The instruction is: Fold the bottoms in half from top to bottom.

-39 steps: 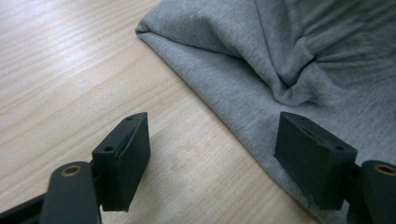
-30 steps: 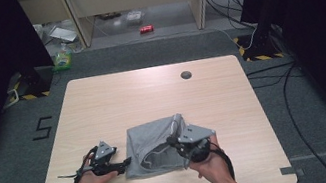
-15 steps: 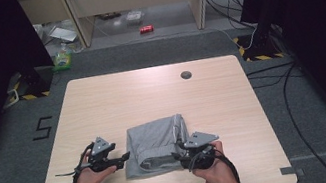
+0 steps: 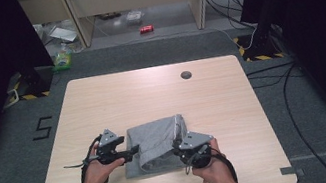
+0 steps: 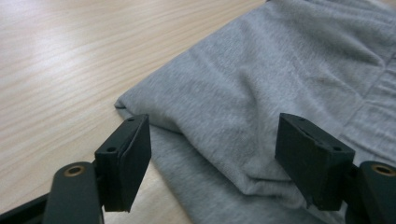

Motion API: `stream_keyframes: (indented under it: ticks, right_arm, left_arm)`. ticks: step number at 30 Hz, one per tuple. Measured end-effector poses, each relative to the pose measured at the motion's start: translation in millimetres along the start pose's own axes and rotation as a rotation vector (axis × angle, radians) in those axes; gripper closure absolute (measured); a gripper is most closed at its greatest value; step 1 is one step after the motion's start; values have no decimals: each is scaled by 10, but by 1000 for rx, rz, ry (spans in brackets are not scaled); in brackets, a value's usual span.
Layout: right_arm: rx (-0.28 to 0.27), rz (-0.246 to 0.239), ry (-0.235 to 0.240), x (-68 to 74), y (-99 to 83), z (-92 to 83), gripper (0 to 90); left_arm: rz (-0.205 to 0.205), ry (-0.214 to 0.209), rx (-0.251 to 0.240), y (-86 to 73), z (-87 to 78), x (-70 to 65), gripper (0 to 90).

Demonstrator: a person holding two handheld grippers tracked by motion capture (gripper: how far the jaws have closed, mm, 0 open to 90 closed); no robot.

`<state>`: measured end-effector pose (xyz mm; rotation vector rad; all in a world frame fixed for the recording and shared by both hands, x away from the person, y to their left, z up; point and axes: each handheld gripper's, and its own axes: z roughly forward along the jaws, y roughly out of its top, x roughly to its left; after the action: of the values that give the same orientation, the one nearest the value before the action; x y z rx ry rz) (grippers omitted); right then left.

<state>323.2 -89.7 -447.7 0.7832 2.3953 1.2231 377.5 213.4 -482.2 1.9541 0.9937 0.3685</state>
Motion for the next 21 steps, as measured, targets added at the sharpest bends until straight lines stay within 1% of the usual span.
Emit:
stream_keyframes:
  ticks: [1, 2, 4, 6, 7, 8, 9, 10, 11, 12, 13, 14, 15, 16, 17, 19, 21]
  right_arm:
    - [-7, -9, 2, 32, 14, -102, 868]
    - [-12, -19, -3, 84, -2, -206, 868]
    - [2, -25, -9, 151, -111, -277, 869]
    - [45, -15, -1, 193, -284, -218, 865]
    - [80, -6, 7, 198, -392, -154, 863]
    - [110, 12, 12, 188, -481, -94, 857]
    - [133, 26, 23, 162, -533, -56, 849]
    - [137, 42, 30, 140, -548, -44, 831]
    - [128, 62, 40, 117, -522, -62, 791]
    - [115, 72, 43, 108, -496, -82, 758]
    - [97, 74, 41, 97, -455, -118, 717]
    - [77, 78, 38, 88, -400, -165, 652]
    - [63, 84, 33, 78, -369, -191, 619]
    - [38, 100, 29, 65, -320, -221, 606]
    - [25, 102, 25, 55, -290, -234, 593]
    - [-2, 95, -3, 27, -201, -225, 551]
    - [-10, 83, -7, 8, -125, -154, 541]
  left_arm:
    - [6, -7, -13, 28, -43, -35, 266]
    - [16, -13, -16, 55, -73, -59, 266]
    - [25, -22, -32, 113, -91, -110, 264]
    - [34, -31, -31, 157, -65, -165, 263]
    - [43, -35, -26, 171, -37, -203, 263]
    - [53, -43, -16, 172, -5, -247, 262]
    - [68, -54, 2, 158, 29, -295, 262]
    - [88, -65, 24, 125, 70, -350, 261]
    - [97, -69, 40, 103, 87, -378, 261]
    - [108, -72, 52, 70, 106, -406, 261]
    - [122, -63, 64, 25, 123, -430, 274]
    - [144, -48, 80, -4, 129, -440, 277]
    - [193, -15, 107, -59, 136, -454, 282]
    - [217, 4, 119, -94, 138, -456, 294]
    - [234, 23, 133, -138, 136, -452, 297]
    - [221, 18, 143, -205, 127, -431, 311]
    - [200, 7, 140, -226, 123, -401, 316]
